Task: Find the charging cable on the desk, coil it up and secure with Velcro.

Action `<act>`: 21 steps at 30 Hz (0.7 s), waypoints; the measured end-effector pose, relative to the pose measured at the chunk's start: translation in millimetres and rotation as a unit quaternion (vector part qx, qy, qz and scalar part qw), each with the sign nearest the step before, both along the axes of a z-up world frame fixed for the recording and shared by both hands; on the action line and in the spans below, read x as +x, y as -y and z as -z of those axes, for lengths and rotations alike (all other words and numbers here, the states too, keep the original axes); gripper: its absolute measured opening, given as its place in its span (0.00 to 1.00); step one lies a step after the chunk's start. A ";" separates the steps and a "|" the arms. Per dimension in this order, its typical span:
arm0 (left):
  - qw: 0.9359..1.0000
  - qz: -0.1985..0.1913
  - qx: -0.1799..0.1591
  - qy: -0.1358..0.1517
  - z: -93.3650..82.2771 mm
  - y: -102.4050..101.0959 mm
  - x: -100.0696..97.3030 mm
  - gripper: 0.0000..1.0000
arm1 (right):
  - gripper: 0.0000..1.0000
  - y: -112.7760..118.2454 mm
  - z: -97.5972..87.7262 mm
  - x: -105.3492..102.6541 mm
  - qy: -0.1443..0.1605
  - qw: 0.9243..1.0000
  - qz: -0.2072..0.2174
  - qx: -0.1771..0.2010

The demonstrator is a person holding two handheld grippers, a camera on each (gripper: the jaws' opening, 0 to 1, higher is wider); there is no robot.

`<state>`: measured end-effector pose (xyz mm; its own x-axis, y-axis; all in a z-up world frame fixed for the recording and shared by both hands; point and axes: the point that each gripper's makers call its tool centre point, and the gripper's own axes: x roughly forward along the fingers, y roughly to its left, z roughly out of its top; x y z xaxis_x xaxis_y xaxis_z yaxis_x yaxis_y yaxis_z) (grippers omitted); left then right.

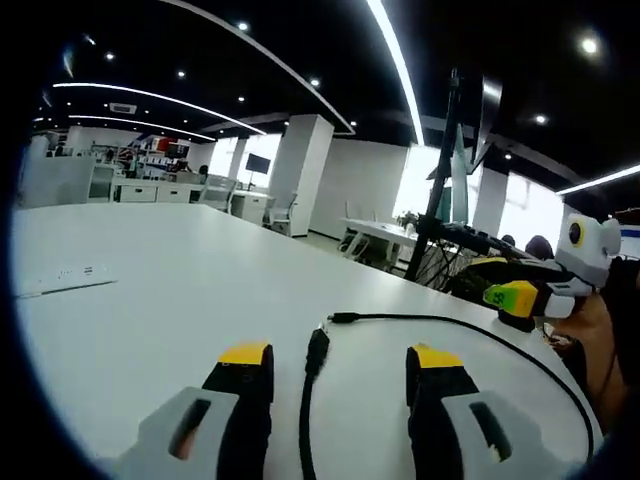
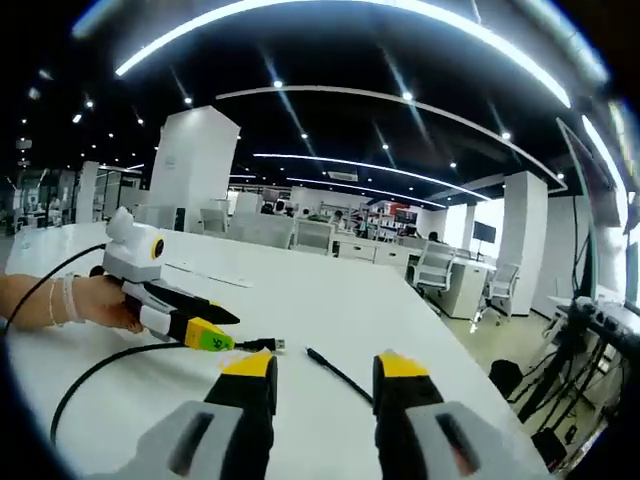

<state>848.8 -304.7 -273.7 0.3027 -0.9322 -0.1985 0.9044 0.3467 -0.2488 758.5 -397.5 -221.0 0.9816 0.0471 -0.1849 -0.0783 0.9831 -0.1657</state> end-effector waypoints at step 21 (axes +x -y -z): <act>0.999 0.020 0.045 0.001 21.1 33.8 9.8 0.50 | 0.36 14.7 47.3 77.1 -0.068 0.994 -0.085 -0.004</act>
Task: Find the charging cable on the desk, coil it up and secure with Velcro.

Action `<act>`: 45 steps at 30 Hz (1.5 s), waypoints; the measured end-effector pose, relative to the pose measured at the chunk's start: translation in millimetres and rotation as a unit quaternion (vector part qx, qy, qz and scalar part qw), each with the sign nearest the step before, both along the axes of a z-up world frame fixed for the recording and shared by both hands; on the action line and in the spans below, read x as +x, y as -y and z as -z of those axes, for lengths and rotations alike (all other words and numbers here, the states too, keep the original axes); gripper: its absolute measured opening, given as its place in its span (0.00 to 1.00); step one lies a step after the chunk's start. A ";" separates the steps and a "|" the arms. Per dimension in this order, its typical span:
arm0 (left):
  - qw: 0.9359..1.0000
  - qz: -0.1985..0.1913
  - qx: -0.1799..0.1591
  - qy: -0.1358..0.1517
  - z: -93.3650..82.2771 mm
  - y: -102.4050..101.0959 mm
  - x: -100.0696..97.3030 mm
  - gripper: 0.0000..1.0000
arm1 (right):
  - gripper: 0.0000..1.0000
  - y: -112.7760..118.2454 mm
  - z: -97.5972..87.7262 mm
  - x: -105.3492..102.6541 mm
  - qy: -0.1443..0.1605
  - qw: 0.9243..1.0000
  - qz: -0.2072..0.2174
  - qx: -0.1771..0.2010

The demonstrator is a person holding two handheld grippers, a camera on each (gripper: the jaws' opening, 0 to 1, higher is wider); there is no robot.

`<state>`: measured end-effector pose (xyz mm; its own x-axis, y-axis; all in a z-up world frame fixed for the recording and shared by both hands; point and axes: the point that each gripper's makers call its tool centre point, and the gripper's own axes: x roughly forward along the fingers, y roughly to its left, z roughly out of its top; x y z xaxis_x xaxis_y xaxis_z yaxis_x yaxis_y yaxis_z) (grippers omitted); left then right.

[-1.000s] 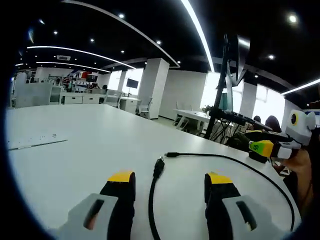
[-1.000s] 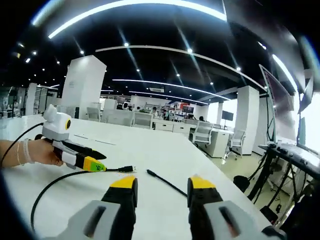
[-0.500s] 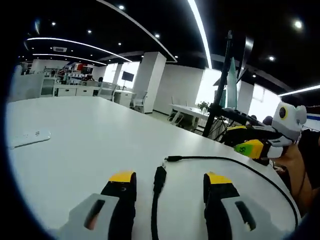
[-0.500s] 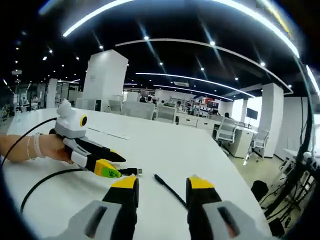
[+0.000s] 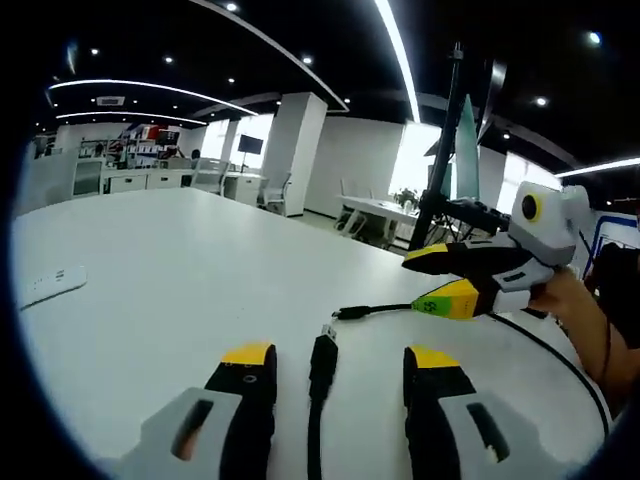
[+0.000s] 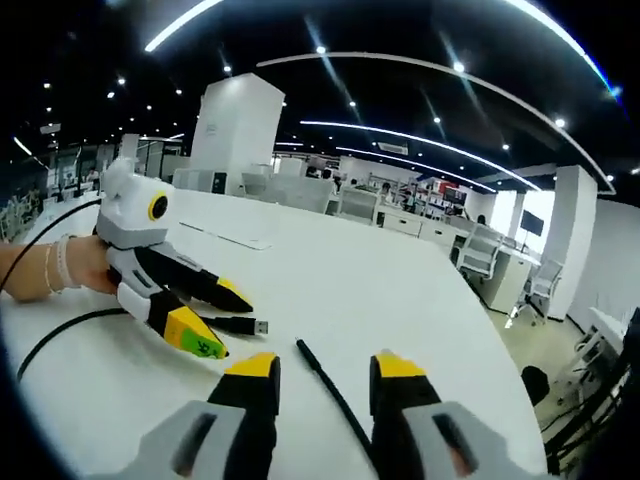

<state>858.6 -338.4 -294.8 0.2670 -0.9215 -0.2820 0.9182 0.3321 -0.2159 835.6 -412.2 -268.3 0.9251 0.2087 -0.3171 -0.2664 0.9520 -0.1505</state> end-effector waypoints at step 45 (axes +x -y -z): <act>0.999 -0.002 0.026 0.024 4.1 3.4 -2.9 0.18 | 0.35 26.5 3.4 -9.7 0.029 0.998 0.045 0.038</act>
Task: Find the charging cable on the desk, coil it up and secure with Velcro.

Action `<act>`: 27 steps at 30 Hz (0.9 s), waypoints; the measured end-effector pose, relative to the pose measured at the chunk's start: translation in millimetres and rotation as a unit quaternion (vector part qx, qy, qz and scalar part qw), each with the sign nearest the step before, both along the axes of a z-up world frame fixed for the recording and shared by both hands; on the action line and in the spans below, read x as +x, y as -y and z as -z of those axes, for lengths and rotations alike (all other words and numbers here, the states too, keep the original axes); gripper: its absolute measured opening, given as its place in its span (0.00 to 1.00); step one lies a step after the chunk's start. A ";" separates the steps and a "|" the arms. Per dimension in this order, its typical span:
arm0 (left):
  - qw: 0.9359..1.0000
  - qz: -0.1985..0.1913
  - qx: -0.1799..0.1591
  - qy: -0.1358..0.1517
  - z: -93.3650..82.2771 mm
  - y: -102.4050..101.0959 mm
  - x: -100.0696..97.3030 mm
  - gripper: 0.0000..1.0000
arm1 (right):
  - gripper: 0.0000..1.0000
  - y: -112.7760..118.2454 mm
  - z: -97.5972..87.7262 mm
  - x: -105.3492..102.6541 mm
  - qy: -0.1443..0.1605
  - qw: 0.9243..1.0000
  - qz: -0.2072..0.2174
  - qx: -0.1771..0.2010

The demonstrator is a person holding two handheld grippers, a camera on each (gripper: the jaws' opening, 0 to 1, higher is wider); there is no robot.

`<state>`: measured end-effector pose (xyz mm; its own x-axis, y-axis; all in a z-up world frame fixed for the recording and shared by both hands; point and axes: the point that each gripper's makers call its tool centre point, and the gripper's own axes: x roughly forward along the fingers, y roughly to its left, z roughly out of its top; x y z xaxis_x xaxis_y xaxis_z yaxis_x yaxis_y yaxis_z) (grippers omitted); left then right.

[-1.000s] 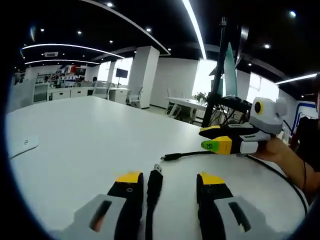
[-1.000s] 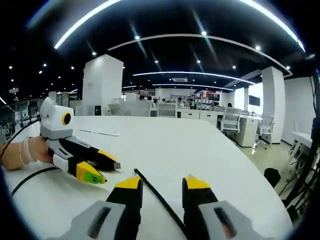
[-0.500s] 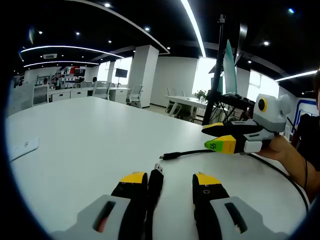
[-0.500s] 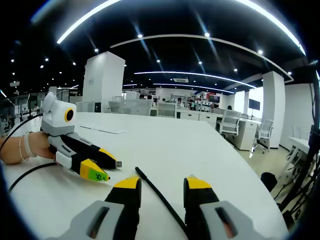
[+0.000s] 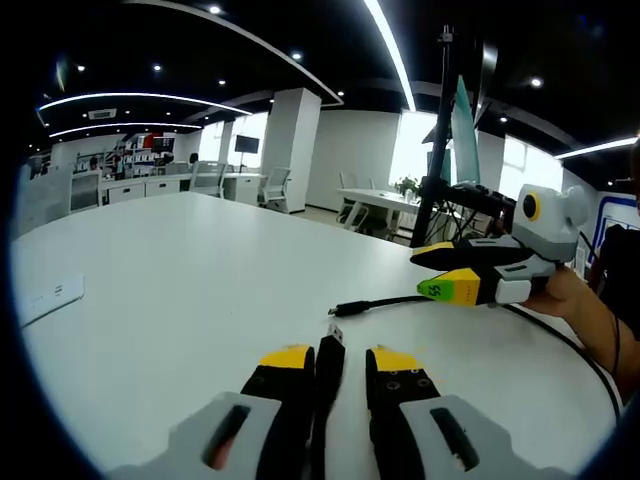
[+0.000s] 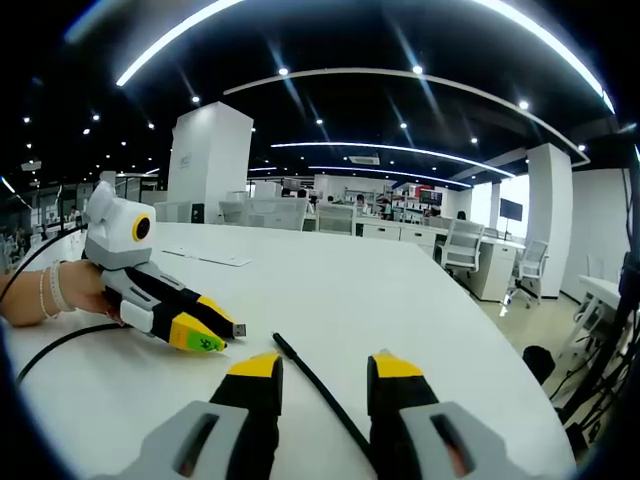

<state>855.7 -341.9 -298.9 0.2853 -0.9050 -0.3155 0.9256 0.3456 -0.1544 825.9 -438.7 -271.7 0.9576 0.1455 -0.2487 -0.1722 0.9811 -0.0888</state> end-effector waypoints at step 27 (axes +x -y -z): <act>0.996 0.024 0.037 0.078 1.6 -1.3 -4.8 0.08 | 0.22 -36.0 31.9 27.6 -0.079 0.986 -0.145 -0.013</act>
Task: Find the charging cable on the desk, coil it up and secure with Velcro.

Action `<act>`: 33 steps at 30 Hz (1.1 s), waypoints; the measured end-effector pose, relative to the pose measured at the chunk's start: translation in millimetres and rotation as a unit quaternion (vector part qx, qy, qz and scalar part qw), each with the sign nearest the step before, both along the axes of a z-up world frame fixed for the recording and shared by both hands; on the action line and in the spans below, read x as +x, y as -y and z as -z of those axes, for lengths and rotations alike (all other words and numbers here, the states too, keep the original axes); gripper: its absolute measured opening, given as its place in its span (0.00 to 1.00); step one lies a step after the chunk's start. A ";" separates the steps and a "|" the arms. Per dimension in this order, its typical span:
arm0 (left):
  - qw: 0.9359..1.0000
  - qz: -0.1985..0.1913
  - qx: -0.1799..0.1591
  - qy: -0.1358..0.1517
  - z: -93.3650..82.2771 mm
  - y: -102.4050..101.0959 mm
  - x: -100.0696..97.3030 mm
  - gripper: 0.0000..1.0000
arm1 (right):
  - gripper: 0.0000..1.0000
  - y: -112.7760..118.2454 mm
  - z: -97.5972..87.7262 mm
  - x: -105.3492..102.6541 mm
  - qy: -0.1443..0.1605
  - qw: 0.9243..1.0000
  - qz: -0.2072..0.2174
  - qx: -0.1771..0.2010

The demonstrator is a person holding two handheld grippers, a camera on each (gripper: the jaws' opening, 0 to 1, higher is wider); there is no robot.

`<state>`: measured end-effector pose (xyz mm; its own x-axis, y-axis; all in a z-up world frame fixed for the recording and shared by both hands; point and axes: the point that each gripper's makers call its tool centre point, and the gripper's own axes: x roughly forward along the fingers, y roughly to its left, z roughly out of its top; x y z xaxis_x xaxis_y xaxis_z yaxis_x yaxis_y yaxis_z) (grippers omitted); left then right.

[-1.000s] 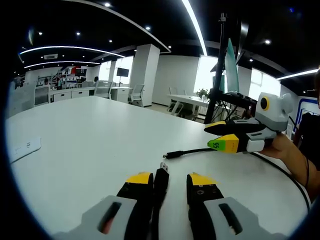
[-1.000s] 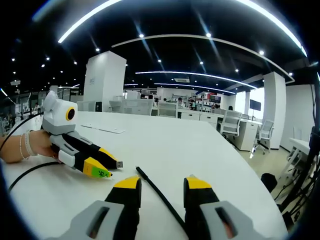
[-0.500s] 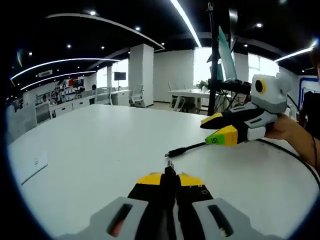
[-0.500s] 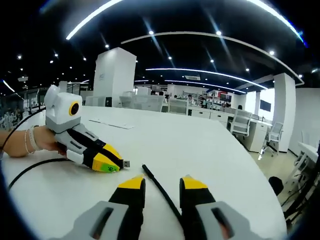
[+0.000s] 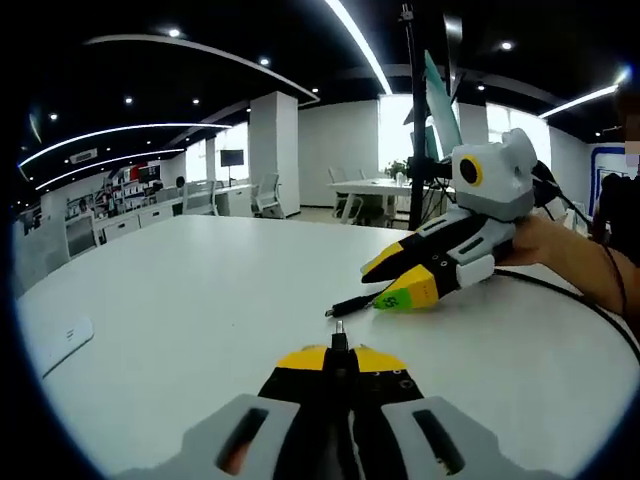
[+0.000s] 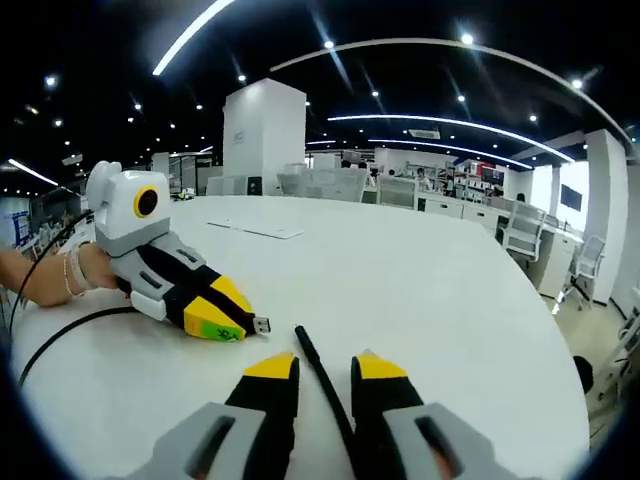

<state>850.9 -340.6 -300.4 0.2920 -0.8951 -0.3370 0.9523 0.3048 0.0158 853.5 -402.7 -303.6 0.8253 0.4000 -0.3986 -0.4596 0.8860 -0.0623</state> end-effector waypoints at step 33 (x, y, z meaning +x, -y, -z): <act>0.998 -0.028 -0.055 -0.007 -49.7 -58.1 8.9 0.07 | 0.05 -0.9 -87.5 -14.6 0.136 0.986 0.071 0.066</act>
